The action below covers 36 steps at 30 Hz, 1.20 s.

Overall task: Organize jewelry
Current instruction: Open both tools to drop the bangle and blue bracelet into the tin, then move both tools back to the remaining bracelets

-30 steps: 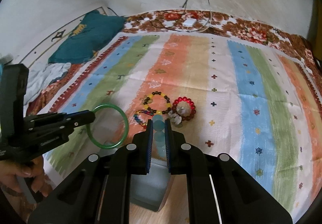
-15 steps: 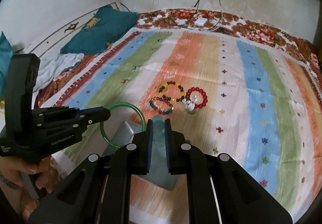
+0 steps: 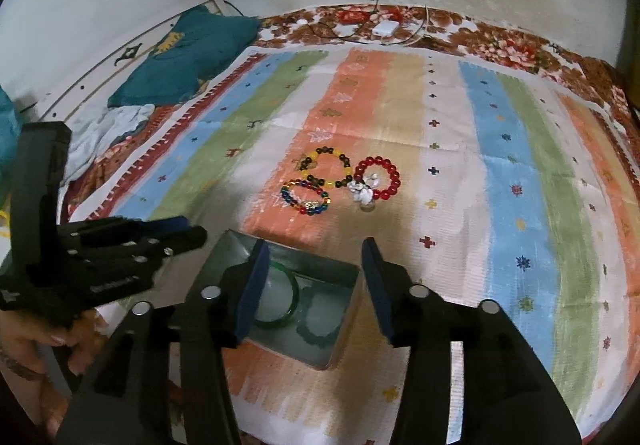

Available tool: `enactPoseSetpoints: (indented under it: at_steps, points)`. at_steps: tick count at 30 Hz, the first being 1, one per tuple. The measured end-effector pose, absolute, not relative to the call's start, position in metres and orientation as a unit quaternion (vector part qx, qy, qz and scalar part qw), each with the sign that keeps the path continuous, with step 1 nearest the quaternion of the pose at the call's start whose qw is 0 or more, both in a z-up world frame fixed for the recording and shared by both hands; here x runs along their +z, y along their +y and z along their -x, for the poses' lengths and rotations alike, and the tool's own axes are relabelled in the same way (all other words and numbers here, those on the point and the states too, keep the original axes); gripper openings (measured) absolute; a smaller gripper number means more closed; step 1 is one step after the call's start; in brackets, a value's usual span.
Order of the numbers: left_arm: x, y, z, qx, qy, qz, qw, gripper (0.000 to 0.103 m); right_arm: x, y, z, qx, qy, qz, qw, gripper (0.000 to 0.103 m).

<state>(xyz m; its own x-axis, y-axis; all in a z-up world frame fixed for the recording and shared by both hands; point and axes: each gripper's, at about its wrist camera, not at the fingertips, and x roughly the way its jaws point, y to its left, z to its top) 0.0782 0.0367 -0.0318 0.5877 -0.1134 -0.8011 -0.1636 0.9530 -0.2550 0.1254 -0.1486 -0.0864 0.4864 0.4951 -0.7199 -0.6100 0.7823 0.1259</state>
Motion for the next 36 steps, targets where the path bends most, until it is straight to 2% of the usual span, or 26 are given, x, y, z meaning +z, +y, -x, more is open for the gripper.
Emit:
enactPoseSetpoints:
  at_steps: [2, 7, 17, 24, 36]
  points:
    - [-0.031, 0.040, -0.079, 0.021, 0.452, 0.156, 0.878, 0.041, -0.089, -0.148, -0.130, 0.316, 0.395, 0.076, 0.860, 0.051]
    - [-0.034, 0.044, -0.085, 0.036, 0.453, 0.142, 0.879, 0.054, -0.093, -0.150, -0.139, 0.307, 0.400, 0.078, 0.860, 0.061]
    - [-0.039, 0.051, -0.100, 0.049, 0.459, 0.130, 0.877, 0.072, -0.094, -0.152, -0.163, 0.290, 0.409, 0.060, 0.863, 0.073]
    - [-0.042, 0.053, -0.121, 0.046, 0.459, 0.111, 0.880, 0.075, -0.101, -0.149, -0.191, 0.282, 0.429, 0.031, 0.858, 0.074]
    - [-0.067, 0.067, -0.150, 0.047, 0.484, 0.125, 0.865, 0.075, -0.114, -0.131, -0.213, 0.279, 0.445, 0.045, 0.850, 0.074]
